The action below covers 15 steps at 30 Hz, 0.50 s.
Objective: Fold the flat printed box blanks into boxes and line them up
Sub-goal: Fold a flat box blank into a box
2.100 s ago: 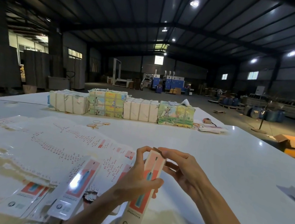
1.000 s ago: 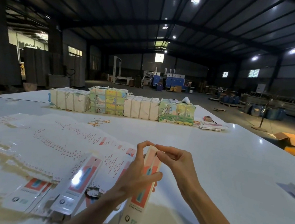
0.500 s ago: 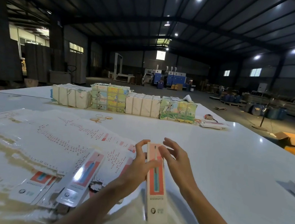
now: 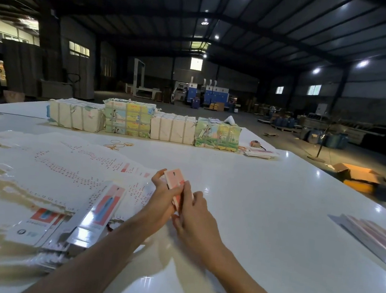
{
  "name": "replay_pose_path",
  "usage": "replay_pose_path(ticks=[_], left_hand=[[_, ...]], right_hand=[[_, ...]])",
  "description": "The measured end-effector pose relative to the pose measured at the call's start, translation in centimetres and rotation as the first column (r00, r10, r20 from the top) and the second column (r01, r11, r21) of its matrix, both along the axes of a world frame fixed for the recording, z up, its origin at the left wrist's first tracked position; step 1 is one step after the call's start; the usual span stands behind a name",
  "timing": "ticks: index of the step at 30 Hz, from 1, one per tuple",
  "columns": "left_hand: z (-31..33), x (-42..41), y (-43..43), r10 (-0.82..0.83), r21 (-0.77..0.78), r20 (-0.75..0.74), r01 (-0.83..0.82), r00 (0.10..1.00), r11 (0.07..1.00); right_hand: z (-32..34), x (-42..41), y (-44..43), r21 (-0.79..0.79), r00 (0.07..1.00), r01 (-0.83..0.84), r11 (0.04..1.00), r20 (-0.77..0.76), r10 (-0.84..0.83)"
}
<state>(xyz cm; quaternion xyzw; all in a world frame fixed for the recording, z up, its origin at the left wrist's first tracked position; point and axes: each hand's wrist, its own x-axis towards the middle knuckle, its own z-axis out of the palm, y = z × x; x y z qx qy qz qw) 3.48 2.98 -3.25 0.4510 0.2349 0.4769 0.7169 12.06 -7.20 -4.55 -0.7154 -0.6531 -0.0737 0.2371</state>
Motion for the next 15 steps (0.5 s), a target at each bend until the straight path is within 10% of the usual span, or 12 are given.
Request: replay_pose_path(ticks=[4, 7, 12, 15], left_hand=[[0.4, -0.9, -0.2, 0.016, 0.198, -0.397, 0.068, 0.918, 0.978], [0.1, -2.6, 1.6, 0.393, 0.551, -0.752, 0.178, 0.529, 0.815], [-0.4, -4.7, 3.8, 0.778, 0.686, -0.618, 0.405, -0.114, 0.605], [-1.7, -5.1, 4.8, 0.752, 0.626, -0.616, 0.435, -0.233, 0.648]], right_hand=[[0.5, 2.8, -2.1, 0.025, 0.992, 0.072, 0.997, -0.103, -0.069], [1.6, 8.8, -4.1, 0.013, 0.964, 0.203, 0.979, -0.176, -0.197], [2.2, 20.6, -10.1, -0.084, 0.885, 0.445, 0.892, -0.109, -0.452], [1.7, 25.7, -15.0, -0.05, 0.833, 0.553, 0.832, -0.013, -0.554]])
